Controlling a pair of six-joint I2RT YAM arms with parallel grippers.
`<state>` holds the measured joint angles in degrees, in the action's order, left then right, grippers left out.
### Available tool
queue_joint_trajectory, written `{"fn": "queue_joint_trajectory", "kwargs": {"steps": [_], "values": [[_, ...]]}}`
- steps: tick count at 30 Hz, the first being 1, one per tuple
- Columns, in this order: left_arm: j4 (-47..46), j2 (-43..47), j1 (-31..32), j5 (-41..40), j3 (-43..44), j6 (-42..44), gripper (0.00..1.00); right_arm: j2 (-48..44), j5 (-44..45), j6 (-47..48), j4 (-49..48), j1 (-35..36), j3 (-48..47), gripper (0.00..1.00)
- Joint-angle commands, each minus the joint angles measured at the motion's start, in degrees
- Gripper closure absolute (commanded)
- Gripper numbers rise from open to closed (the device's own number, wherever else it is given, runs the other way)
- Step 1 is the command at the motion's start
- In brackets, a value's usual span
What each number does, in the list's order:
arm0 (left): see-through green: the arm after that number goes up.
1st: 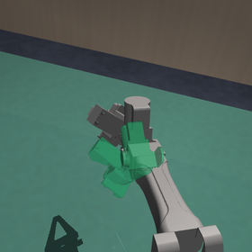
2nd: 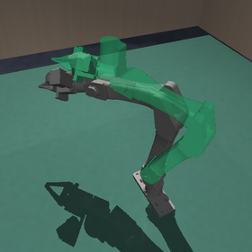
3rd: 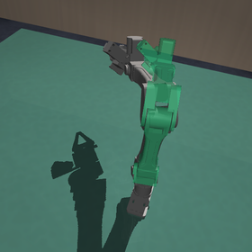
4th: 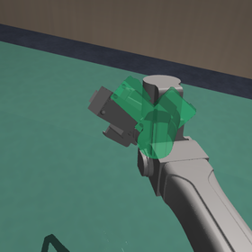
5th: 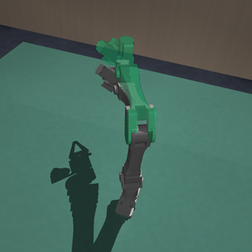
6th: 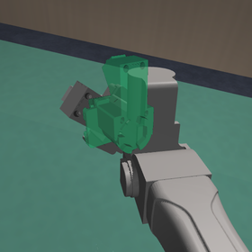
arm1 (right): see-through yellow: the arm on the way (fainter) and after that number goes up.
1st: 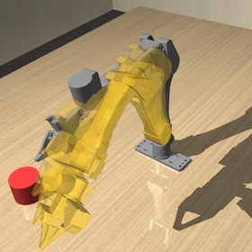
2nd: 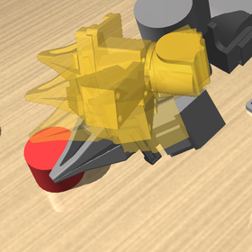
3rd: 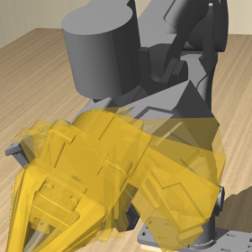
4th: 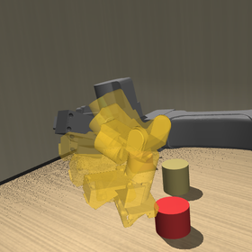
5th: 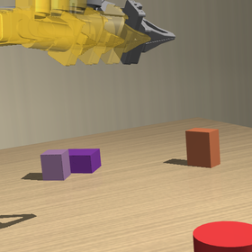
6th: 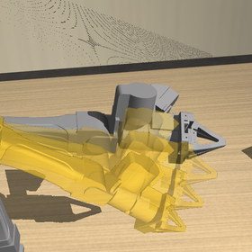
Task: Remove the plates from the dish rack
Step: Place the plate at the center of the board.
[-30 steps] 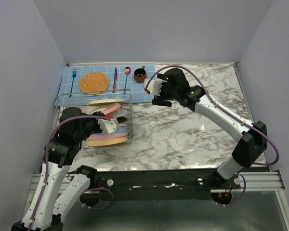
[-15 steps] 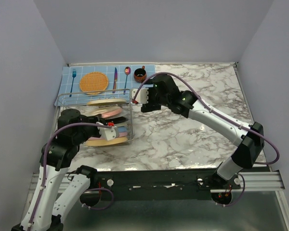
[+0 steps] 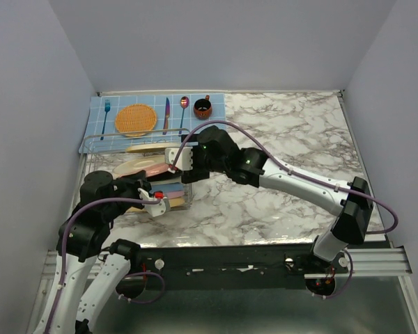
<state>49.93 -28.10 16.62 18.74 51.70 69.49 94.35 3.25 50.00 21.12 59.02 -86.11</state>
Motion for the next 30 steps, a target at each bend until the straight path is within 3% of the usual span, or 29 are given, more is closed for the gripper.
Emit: {"fn": "queue_joint_trajectory", "kwargs": {"steps": [1, 30], "values": [[-0.27, 1.46, 0.34, 3.23, -2.22, -0.59, 1.00, 0.75, 1.06, -5.25, -0.30, 3.64, -1.52, 0.07], [-0.63, 1.73, 0.34, 4.37, -0.38, 0.20, 1.00, 9.45, -2.37, -9.74, 1.55, 8.21, -12.59, 0.09]]}}
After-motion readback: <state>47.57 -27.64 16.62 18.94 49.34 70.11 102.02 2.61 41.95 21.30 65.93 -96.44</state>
